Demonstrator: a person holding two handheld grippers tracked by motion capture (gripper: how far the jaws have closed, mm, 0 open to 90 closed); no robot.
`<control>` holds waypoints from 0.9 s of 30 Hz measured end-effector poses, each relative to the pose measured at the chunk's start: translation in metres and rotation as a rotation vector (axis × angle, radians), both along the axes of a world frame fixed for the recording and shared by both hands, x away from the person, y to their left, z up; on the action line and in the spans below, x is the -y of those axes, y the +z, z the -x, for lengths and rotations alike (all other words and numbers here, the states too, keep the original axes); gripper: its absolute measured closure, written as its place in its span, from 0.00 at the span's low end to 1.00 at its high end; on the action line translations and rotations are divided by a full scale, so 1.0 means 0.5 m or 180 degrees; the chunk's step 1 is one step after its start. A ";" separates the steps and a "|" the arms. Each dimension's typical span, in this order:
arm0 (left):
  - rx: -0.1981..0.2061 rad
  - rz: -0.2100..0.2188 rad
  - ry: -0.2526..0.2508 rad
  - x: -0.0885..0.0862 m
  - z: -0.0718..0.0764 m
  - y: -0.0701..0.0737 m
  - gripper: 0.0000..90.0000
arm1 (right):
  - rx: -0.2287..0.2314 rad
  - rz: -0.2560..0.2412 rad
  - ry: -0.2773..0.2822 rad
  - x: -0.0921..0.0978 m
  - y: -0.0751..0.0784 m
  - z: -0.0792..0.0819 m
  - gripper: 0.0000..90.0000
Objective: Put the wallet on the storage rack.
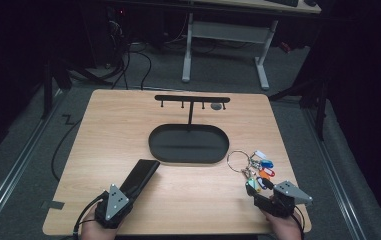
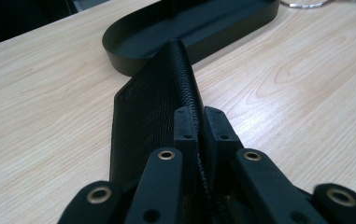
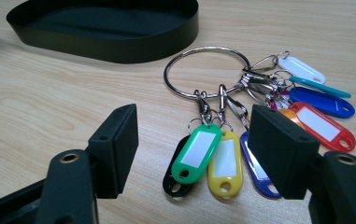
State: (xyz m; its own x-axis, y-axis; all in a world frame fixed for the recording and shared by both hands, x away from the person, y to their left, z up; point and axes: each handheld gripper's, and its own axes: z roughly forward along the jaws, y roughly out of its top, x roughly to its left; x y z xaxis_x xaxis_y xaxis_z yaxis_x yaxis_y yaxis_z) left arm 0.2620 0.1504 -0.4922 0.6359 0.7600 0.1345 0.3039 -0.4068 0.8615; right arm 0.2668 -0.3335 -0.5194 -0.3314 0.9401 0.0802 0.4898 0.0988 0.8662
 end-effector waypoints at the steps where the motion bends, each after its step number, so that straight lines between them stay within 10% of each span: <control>1: 0.0008 0.0004 -0.0007 0.001 0.001 0.002 0.95 | -0.0001 -0.0004 -0.0001 0.000 0.000 0.000 0.38; 10: -0.0002 0.0302 -0.0110 0.005 0.011 0.020 0.96 | -0.0012 -0.0009 -0.0011 0.001 -0.002 -0.002 0.38; 18: 0.0016 0.0588 0.0163 -0.055 -0.010 0.027 1.00 | -0.0015 -0.0001 -0.0019 0.000 -0.002 -0.002 0.38; 27: -0.0055 0.0613 0.0224 -0.079 -0.028 0.017 1.00 | -0.0027 0.0001 -0.0018 -0.005 -0.001 -0.002 0.38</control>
